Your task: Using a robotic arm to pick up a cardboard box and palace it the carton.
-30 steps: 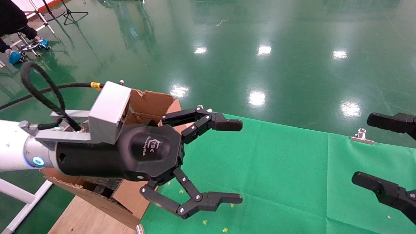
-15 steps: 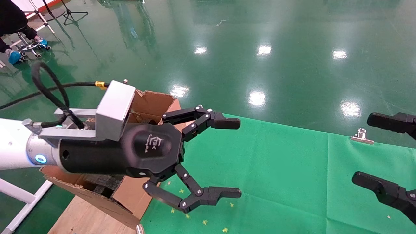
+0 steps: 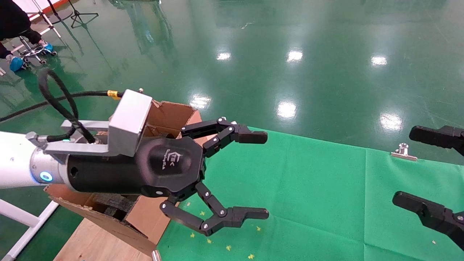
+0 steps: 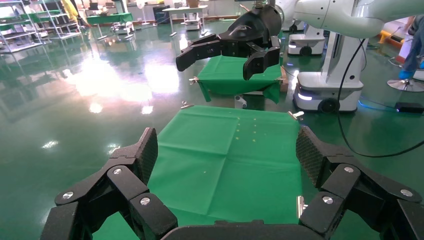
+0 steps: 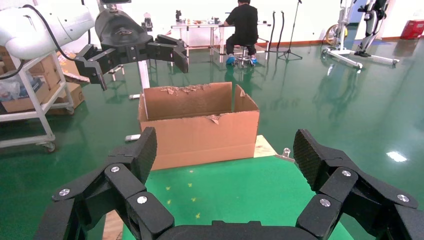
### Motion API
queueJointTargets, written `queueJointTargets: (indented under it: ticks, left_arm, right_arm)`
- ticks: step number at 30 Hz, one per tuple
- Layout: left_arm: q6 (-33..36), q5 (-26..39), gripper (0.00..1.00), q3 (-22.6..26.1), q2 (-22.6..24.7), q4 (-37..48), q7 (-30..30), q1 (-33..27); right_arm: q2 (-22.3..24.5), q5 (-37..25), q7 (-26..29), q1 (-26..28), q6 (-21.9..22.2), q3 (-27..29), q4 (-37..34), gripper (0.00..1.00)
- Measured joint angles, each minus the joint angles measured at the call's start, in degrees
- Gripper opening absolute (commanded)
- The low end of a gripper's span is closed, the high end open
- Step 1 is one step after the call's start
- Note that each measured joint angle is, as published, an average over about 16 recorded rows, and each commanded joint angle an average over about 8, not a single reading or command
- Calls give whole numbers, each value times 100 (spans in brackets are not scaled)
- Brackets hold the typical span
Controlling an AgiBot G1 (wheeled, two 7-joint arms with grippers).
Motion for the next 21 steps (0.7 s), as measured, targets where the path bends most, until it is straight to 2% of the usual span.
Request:
queueJointTargets:
  ticks: [21]
  left_arm:
    - [-5, 14, 100, 6, -1, 9, -6, -8]
  right_arm:
    - [0, 0, 0, 0, 0, 0, 0, 100]
